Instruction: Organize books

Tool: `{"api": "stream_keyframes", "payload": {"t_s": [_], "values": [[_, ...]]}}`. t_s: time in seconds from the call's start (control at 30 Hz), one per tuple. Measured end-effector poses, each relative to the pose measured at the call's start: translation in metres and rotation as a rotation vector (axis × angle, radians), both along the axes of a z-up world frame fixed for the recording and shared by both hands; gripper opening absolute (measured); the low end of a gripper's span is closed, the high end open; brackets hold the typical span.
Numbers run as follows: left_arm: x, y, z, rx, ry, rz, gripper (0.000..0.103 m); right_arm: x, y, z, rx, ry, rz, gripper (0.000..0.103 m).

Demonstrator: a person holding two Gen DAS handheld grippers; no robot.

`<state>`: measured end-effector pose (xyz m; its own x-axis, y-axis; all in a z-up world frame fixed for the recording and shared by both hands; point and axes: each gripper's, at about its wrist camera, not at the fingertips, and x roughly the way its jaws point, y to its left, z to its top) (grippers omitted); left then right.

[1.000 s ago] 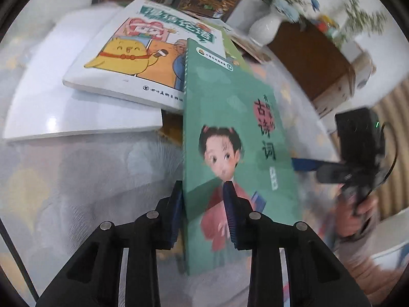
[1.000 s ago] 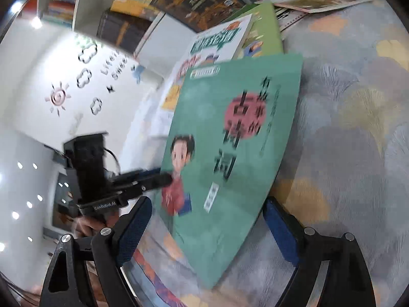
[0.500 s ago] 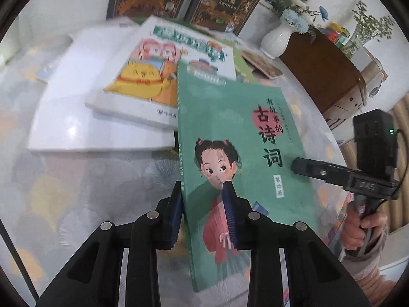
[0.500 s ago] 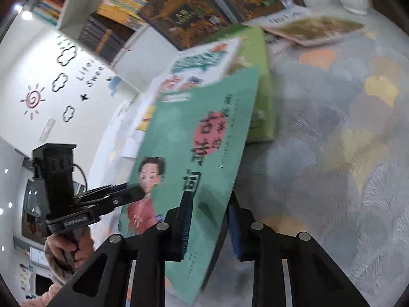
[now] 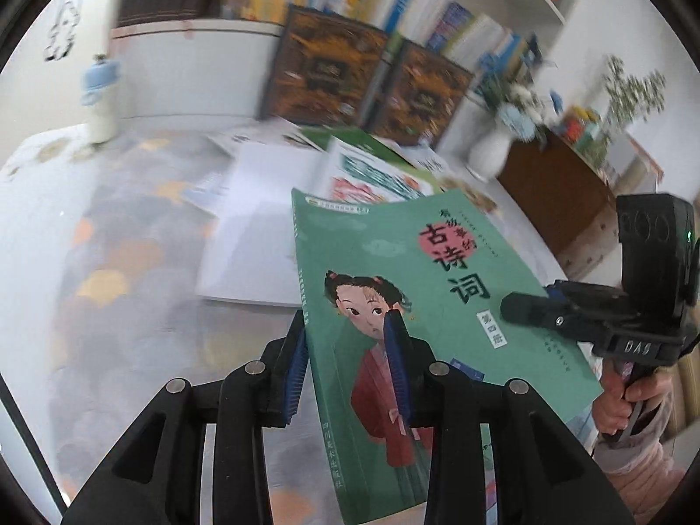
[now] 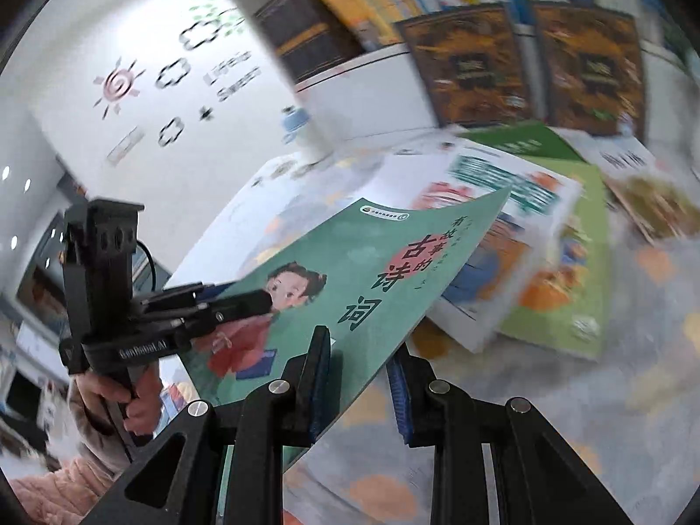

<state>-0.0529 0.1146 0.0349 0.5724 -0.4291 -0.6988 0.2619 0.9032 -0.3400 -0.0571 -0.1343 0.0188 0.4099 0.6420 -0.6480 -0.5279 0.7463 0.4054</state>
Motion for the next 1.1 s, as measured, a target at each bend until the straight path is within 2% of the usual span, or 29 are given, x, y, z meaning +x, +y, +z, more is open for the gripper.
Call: {"api": "stream_keyframes", "payload": {"t_s": [0.27,0.4,0.5,0.67,0.8,0.87,1.0,1.07,1.1], "values": [[-0.012,0.093,0.0,-0.022,-0.012,0.2,0.03,0.012,0.103,0.002,-0.045,-0.086,0.149,0.026],[-0.013,0.128,-0.02,-0.015,0.028,0.275,0.03,0.024,0.147,-0.02,-0.049,-0.084,0.183,0.026],[-0.01,0.141,-0.04,-0.014,0.076,0.295,0.03,0.03,0.168,-0.042,-0.078,-0.065,0.189,0.026],[-0.004,0.152,-0.075,-0.027,0.162,0.324,0.03,0.039,0.184,-0.075,-0.101,0.017,0.183,0.026],[-0.001,0.16,-0.089,0.024,0.195,0.373,0.029,0.038,0.191,-0.092,-0.133,0.052,0.179,0.026],[-0.003,0.164,-0.09,0.023,0.192,0.384,0.03,0.038,0.194,-0.096,-0.128,0.063,0.181,0.026],[-0.001,0.166,-0.088,0.079,0.185,0.411,0.034,0.039,0.196,-0.103,-0.075,0.128,0.192,0.029],[0.001,0.167,-0.086,0.094,0.182,0.428,0.034,0.036,0.199,-0.103,-0.076,0.12,0.205,0.032],[0.001,0.168,-0.084,0.095,0.177,0.437,0.034,0.035,0.199,-0.103,-0.074,0.123,0.21,0.038]]}}
